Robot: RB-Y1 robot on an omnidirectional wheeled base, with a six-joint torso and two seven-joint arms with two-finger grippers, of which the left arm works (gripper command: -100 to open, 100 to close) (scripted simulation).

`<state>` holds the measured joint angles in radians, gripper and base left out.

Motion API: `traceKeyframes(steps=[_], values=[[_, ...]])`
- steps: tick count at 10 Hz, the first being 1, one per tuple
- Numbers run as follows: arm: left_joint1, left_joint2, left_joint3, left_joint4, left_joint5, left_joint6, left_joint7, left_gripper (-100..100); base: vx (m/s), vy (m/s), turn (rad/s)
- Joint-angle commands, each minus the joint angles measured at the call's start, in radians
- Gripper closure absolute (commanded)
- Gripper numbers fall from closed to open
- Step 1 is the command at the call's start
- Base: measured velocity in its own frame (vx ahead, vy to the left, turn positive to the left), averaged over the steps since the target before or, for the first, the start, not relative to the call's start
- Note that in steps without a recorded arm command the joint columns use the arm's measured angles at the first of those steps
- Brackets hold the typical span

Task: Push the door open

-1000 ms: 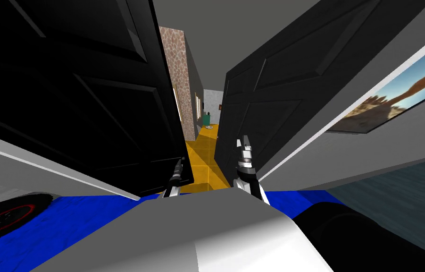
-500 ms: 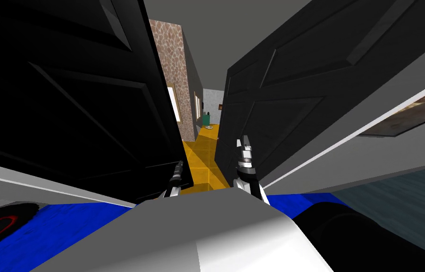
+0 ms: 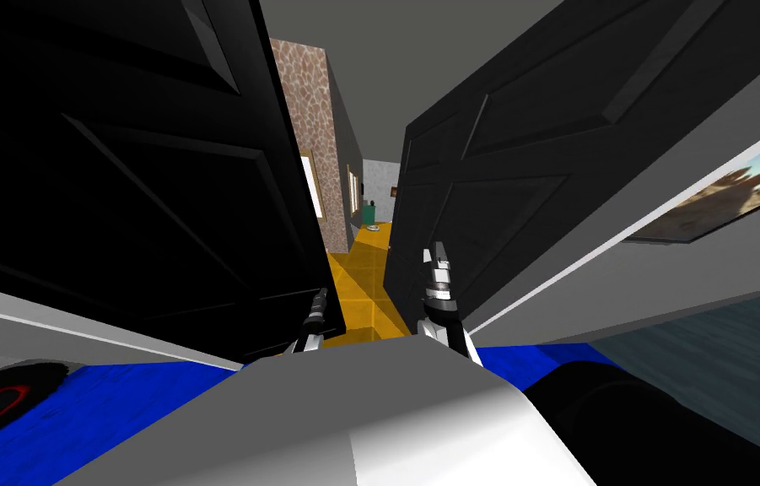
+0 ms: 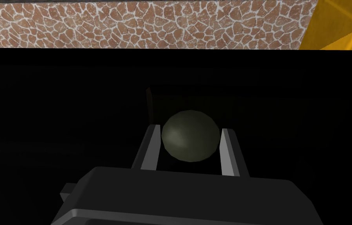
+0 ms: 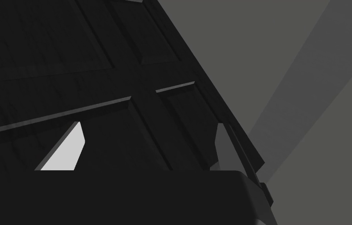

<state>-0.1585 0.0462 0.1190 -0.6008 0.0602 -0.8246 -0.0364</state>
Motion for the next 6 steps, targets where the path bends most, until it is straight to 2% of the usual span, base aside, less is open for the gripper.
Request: traceKeyframes(steps=[1,2,3,5,6], values=[[-0.005,0.009,0.020,0.003,0.033,-0.010,-0.029,100,0.110,0.009,-0.091],[-0.006,0.011,0.025,0.004,0.041,-0.013,-0.036,100,0.156,0.015,-0.076],[-0.010,0.016,0.040,0.006,0.067,-0.021,-0.058,100,0.159,0.017,-0.077],[-0.011,0.017,0.046,0.007,0.076,-0.024,-0.067,100,0.151,0.042,-0.051],[-0.014,0.020,0.059,0.009,0.097,-0.030,-0.085,100,0.110,0.038,-0.047]])
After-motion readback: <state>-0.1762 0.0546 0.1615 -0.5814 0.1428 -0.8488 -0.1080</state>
